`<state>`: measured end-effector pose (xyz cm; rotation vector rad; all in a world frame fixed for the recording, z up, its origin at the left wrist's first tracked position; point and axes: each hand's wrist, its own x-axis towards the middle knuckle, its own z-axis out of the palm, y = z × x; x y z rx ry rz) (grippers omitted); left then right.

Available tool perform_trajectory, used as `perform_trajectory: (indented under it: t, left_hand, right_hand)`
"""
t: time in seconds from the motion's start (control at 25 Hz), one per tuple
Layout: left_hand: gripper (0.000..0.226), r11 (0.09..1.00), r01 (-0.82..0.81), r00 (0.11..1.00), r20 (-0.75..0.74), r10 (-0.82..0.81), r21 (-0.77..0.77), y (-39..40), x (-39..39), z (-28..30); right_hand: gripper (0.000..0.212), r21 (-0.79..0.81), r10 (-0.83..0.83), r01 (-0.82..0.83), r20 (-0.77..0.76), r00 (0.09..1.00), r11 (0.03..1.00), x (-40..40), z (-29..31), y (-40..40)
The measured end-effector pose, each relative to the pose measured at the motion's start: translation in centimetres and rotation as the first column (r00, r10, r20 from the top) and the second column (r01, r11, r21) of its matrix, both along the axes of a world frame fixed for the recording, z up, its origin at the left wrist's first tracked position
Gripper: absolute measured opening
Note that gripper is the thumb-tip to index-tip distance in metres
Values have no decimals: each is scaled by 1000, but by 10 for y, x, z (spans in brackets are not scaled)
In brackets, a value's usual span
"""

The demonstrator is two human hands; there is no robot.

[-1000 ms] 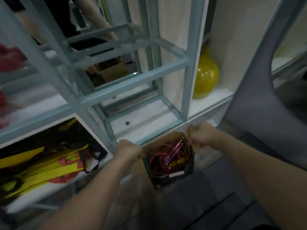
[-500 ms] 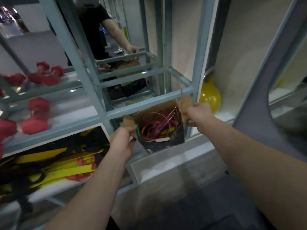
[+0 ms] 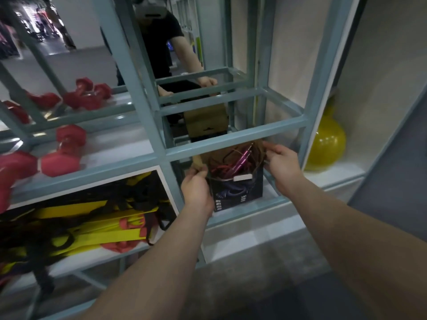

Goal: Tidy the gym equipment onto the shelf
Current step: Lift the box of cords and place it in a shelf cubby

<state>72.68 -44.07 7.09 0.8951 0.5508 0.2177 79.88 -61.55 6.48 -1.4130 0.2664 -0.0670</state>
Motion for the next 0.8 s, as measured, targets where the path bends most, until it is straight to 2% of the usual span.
perform_trajectory:
  t: [0.08, 0.4, 0.48, 0.64, 0.8]
  left_hand:
    - [32, 999, 11, 1000, -1, -11, 50, 1, 8, -7]
    - [5, 992, 40, 991, -128, -25, 120, -2, 25, -6]
    - [7, 988, 55, 992, -123, -37, 147, -2, 26, -8]
    - [28, 973, 76, 994, -90, -58, 216, -2, 24, -11]
    - [34, 953, 96, 994, -81, -76, 287, -5, 16, -3]
  right_hand:
    - [26, -13, 18, -19, -21, 1000, 1000, 4, -7, 2]
    - [47, -144, 164, -171, -58, 985, 975, -6, 10, 10]
    - [49, -150, 170, -178, -69, 983, 972, -7, 13, 9]
    - [55, -166, 188, -201, -90, 978, 965, -13, 13, 10]
    - [54, -161, 194, -204, -77, 978, 966, -23, 20, 13]
